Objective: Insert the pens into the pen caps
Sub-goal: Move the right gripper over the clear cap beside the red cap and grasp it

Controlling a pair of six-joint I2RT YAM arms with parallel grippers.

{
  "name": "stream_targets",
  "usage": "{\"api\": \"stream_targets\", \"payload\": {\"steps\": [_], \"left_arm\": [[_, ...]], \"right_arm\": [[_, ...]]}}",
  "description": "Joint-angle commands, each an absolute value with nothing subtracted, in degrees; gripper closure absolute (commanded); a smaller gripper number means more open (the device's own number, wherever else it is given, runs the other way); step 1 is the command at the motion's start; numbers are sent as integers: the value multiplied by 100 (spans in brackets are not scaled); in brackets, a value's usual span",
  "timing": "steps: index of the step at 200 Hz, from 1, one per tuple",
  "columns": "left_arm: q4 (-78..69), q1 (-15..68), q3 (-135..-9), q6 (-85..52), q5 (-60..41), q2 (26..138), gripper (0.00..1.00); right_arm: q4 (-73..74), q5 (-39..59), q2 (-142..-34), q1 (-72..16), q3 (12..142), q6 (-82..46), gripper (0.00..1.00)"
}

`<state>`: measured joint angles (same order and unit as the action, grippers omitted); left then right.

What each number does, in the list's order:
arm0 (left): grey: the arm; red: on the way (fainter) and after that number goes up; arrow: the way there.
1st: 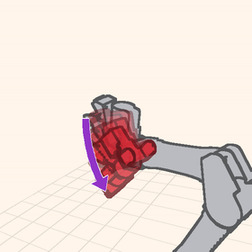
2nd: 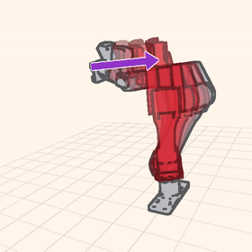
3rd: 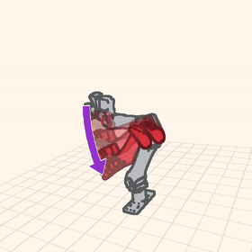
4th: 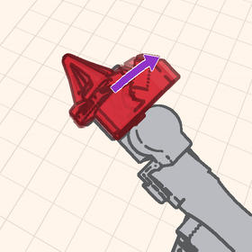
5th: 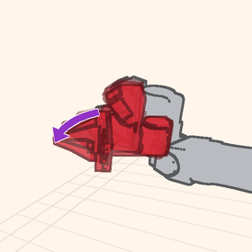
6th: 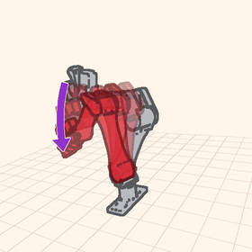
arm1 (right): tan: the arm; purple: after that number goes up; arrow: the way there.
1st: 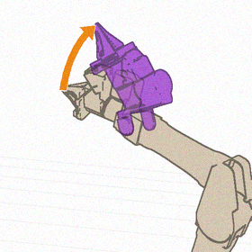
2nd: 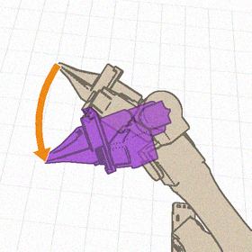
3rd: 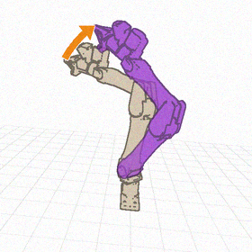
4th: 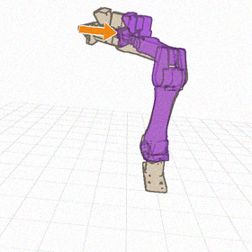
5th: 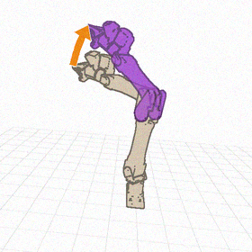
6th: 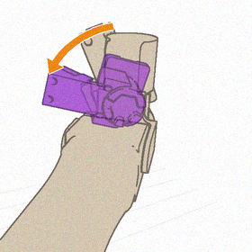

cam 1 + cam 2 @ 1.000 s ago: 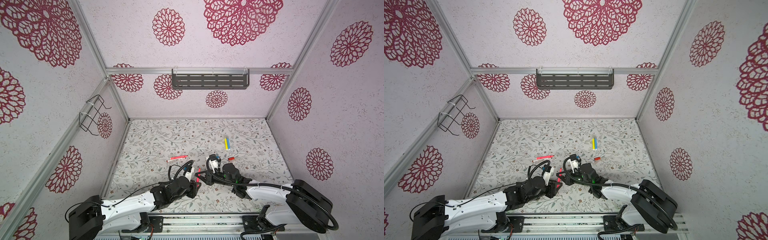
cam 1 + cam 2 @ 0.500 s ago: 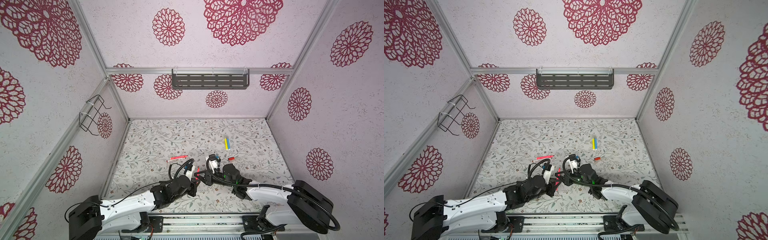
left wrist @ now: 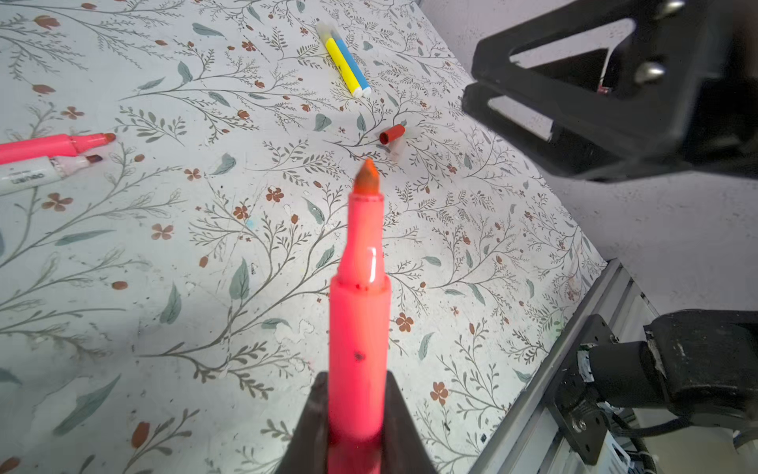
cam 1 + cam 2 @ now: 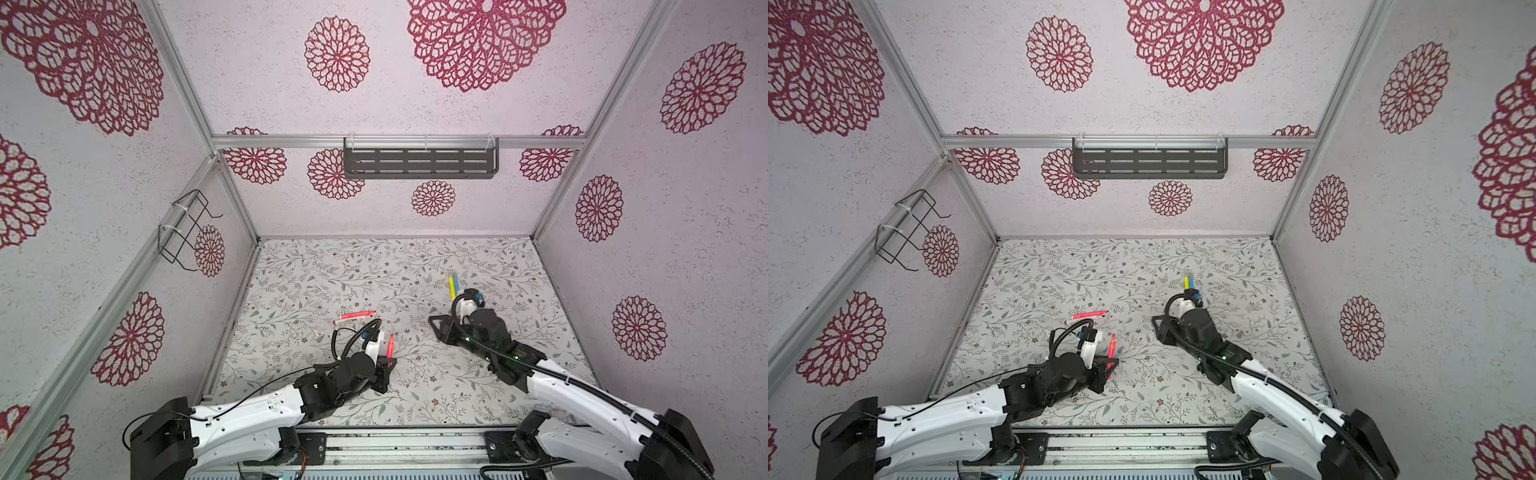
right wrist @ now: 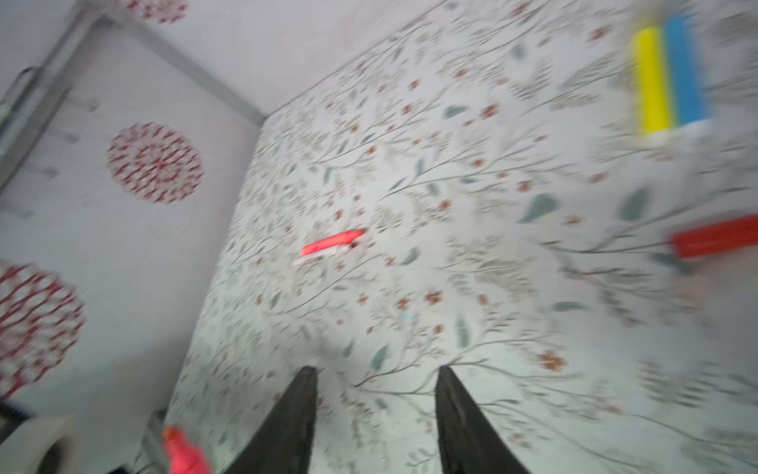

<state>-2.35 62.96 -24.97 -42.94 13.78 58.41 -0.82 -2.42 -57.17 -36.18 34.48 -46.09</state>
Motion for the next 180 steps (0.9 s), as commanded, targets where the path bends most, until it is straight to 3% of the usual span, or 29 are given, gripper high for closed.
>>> {"api": "stream_targets", "payload": {"steps": [1, 62, 180], "left_arm": [[-506, 6301, -2418, -4324, 1319, 5856, 100], [-589, 6398, -2316, -4342, 1342, 5703, 100], [-423, 6504, -2226, -4325, 1549, 5498, 100]], "right_arm": [[-1568, -630, -5631, -3007, 3606, -4389, 57], [-1800, -131, -6891, -2115, 4174, -3864, 64], [-1772, -437, -8988, -2013, 5238, -3818, 70]]}}
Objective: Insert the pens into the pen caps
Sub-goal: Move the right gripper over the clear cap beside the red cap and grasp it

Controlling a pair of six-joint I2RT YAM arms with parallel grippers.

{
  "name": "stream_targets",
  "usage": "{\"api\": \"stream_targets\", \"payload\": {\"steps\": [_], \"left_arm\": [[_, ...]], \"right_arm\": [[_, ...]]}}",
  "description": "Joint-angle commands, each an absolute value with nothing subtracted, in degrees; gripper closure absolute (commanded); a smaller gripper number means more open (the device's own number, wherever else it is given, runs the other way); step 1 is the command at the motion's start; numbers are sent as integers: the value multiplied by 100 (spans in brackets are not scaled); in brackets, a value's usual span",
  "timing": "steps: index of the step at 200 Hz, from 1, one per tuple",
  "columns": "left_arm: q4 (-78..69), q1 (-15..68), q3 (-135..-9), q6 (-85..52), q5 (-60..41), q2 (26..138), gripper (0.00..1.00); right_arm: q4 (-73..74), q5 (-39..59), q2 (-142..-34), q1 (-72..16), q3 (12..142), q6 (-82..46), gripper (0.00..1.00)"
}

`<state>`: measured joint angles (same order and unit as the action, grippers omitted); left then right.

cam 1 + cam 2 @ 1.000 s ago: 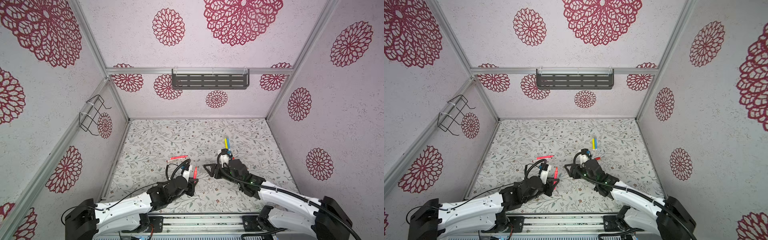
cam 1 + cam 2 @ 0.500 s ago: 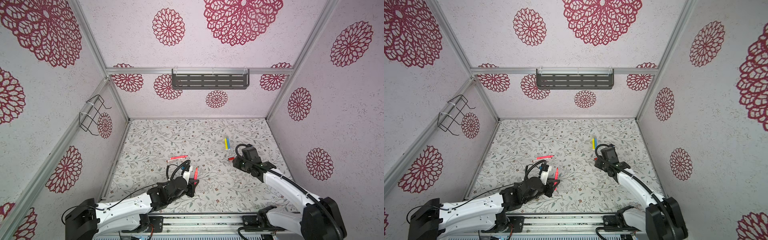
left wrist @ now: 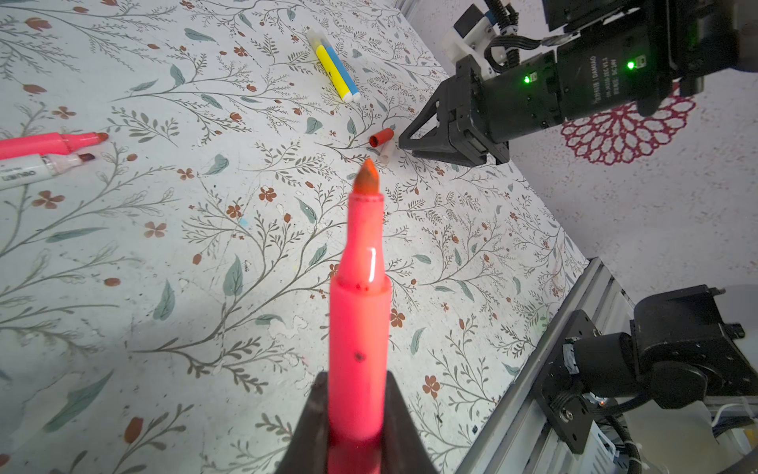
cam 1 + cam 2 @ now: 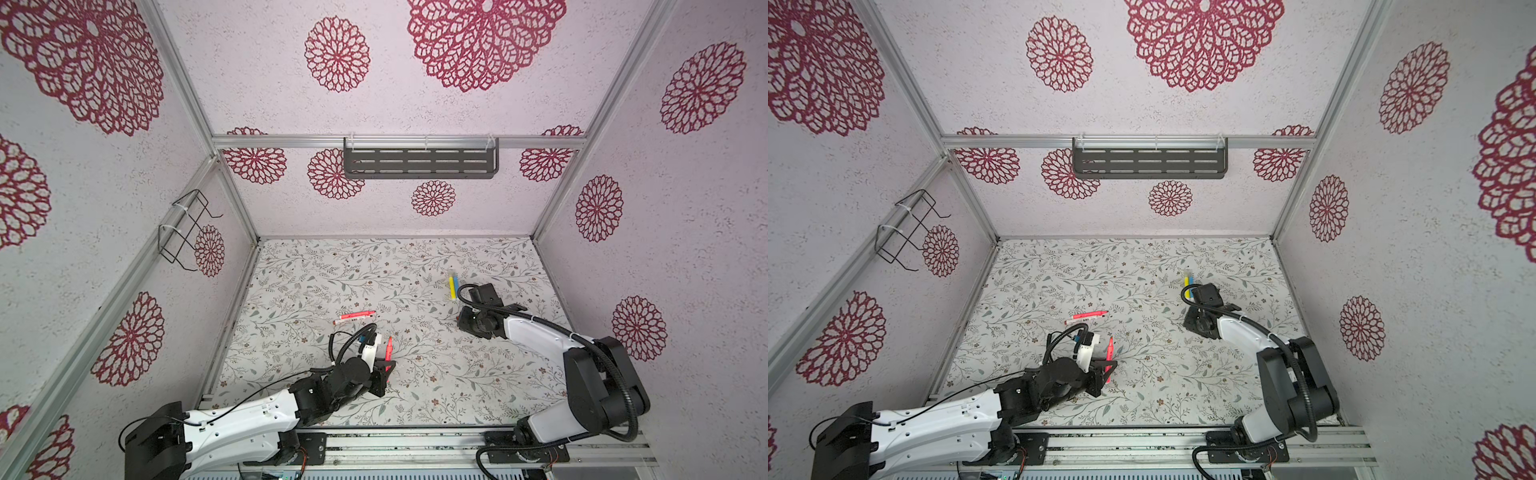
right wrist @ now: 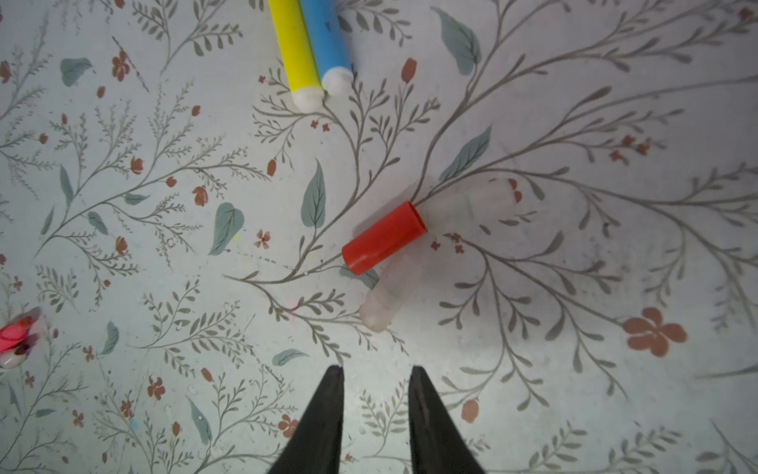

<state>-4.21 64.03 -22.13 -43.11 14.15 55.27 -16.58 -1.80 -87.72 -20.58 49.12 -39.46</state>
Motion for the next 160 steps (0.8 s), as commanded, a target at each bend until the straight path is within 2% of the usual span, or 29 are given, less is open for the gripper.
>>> {"api": "stream_targets", "payload": {"steps": [1, 48, 130, 160], "left_arm": [[-422, 6504, -2225, -4325, 1552, 5495, 100], [-370, 6517, -2123, -4342, 1659, 5346, 100], [-299, 6513, -1980, -4413, 1748, 5154, 100], [-249, 6524, -1903, -4454, 1782, 4987, 100]], "right_arm": [[-1769, -443, -8998, -2013, 5247, -3816, 70], [-2018, -837, -9389, -2012, 5554, -3781, 71], [-1973, -934, -9946, -2013, 5700, -3738, 68], [-1970, -996, -10054, -2017, 5615, -3696, 73]]}}
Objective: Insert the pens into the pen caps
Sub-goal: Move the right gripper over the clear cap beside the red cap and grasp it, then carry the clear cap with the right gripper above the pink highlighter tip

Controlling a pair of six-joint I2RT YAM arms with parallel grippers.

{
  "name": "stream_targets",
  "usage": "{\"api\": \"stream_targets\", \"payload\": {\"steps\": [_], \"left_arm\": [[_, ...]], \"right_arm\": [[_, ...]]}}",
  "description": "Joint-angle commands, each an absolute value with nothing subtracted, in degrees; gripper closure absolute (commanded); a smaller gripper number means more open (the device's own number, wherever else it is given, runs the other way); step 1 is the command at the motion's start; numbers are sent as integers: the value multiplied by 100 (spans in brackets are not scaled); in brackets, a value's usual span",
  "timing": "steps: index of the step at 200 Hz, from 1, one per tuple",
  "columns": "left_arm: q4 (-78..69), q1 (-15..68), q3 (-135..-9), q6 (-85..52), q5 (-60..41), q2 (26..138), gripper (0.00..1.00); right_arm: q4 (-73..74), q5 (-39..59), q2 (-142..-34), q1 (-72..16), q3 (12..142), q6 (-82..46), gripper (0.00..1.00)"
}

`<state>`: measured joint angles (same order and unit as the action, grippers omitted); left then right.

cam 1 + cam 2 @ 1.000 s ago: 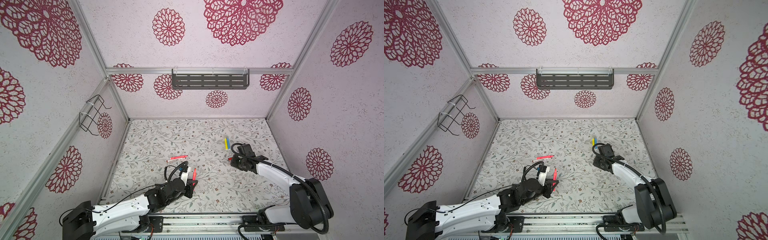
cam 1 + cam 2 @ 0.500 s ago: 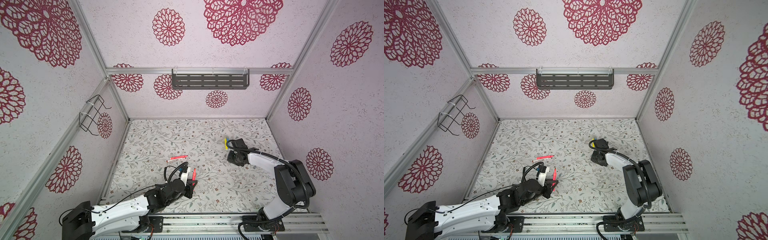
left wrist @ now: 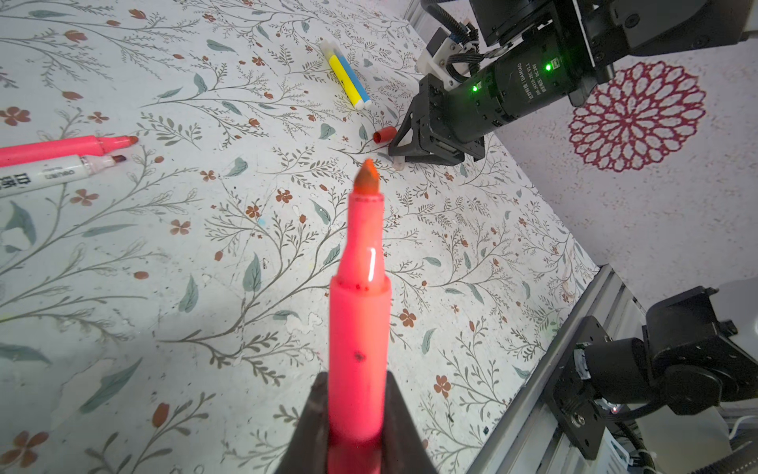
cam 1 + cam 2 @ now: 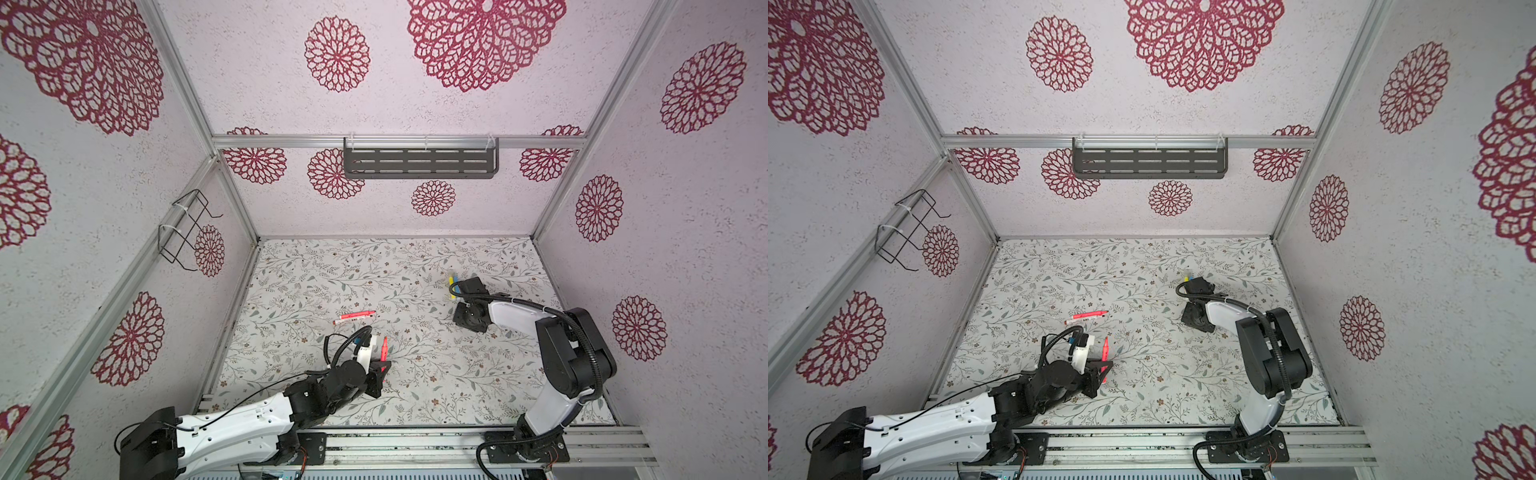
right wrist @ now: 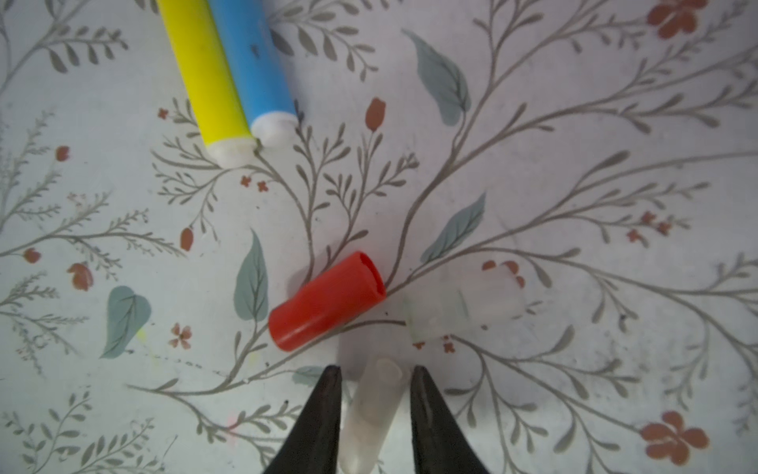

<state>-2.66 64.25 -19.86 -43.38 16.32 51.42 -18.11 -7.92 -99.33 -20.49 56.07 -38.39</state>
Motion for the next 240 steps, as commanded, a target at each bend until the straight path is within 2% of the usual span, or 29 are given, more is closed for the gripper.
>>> {"api": "stream_targets", "payload": {"steps": [1, 42, 62, 106, 131, 161, 193, 240], "left_arm": [[-247, 6518, -1905, -4455, 1783, 4985, 100], [-174, 6513, -1906, -4439, 1802, 4905, 100], [-180, 6513, -1946, -4397, 1794, 4951, 100], [-358, 6513, -2103, -4246, 1692, 5221, 100], [-760, 6517, -2212, -4125, 1517, 5546, 100], [-1337, 6507, -2460, -3937, 1232, 6170, 100], [-1906, 6496, -2901, -3859, 719, 6934, 100], [-2259, 6486, -3146, -3947, 438, 7330, 100]], "right_arm": [[-1970, -999, -10055, -2010, 5611, -3694, 73], [-1899, -1029, -9809, -2029, 5197, -3674, 84], [-1885, -995, -9520, -2054, 5002, -3639, 87], [-1626, -594, -8059, -2383, 4707, -3245, 91], [-681, 539, -6922, -2559, 4207, -3240, 92], [1282, 1734, -5694, -2939, 3351, -3793, 93], [2982, 1828, -5463, -3736, 2833, -4349, 93], [3686, 1639, -5591, -4237, 2716, -4438, 93]]}}
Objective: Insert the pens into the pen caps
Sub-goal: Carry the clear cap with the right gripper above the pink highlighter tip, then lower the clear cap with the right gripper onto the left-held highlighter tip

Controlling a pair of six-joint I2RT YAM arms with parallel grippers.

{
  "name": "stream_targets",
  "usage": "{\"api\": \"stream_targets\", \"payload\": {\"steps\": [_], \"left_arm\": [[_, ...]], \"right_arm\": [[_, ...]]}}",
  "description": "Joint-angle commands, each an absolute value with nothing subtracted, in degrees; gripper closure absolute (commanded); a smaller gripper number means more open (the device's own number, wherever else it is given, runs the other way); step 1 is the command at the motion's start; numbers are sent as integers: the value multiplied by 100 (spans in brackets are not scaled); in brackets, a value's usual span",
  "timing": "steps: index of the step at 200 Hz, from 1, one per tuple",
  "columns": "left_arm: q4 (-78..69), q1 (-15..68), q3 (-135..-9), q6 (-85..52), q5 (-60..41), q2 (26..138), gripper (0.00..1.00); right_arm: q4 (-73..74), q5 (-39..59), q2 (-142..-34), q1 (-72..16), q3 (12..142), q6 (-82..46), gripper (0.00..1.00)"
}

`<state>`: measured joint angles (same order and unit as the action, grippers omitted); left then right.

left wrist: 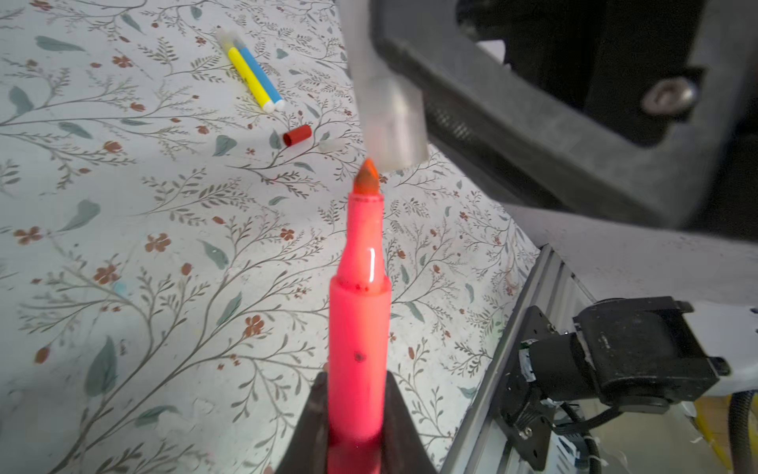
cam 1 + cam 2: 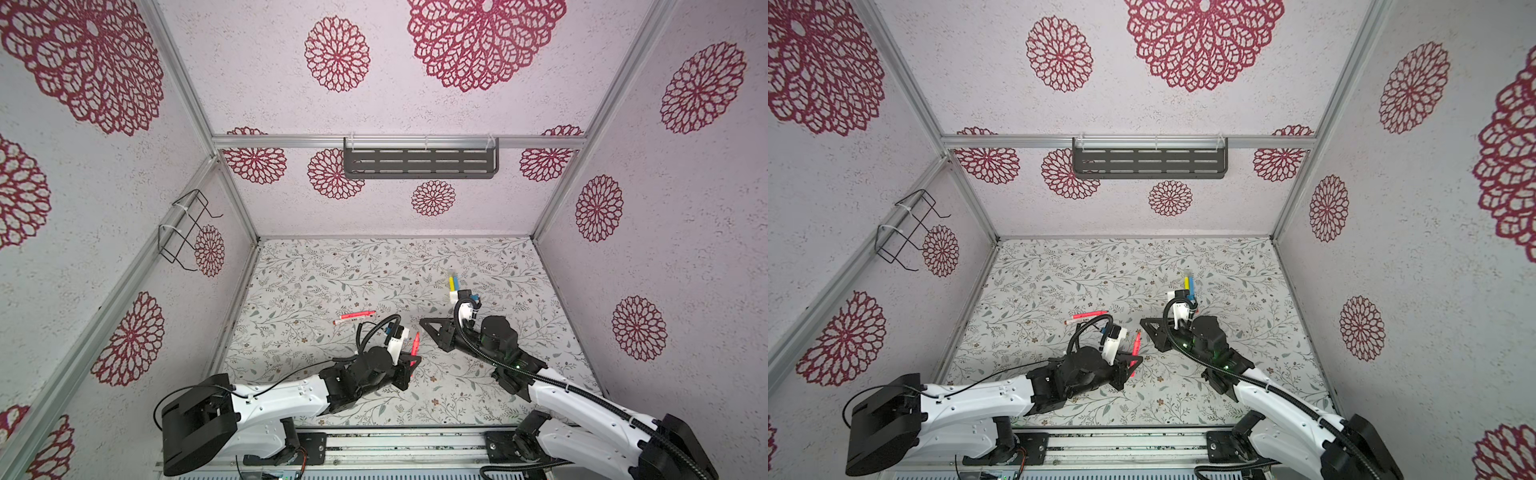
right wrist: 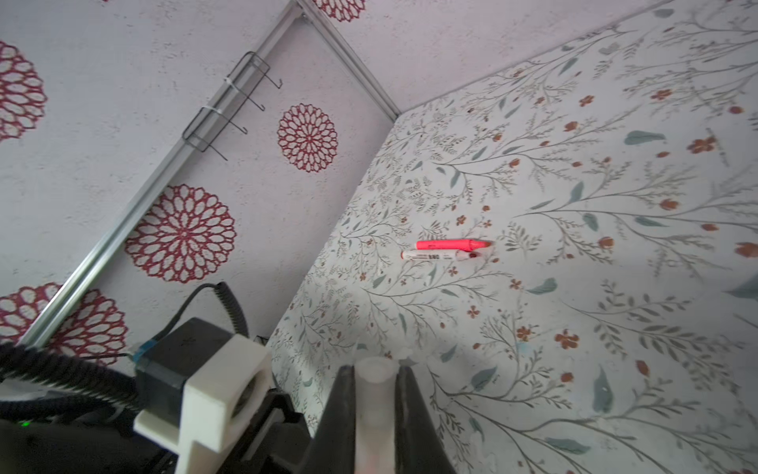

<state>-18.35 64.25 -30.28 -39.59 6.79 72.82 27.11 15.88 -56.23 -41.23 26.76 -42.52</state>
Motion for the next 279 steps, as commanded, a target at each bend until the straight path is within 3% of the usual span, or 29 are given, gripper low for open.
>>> {"api": "stream_targets", "payload": {"steps": [1, 128, 279], "left_arm": [[-2259, 6486, -3146, -3947, 434, 7330, 100], [-2303, 6486, -2953, -4058, 575, 7111, 100], [-2380, 6434, -2865, -4078, 726, 6895, 100]], "right_arm": [[3689, 1637, -5595, -4241, 2716, -4443, 93], [3608, 1107, -5571, -4367, 2760, -4423, 93], [3944, 1335, -5434, -4534, 2416, -4545, 94]]}}
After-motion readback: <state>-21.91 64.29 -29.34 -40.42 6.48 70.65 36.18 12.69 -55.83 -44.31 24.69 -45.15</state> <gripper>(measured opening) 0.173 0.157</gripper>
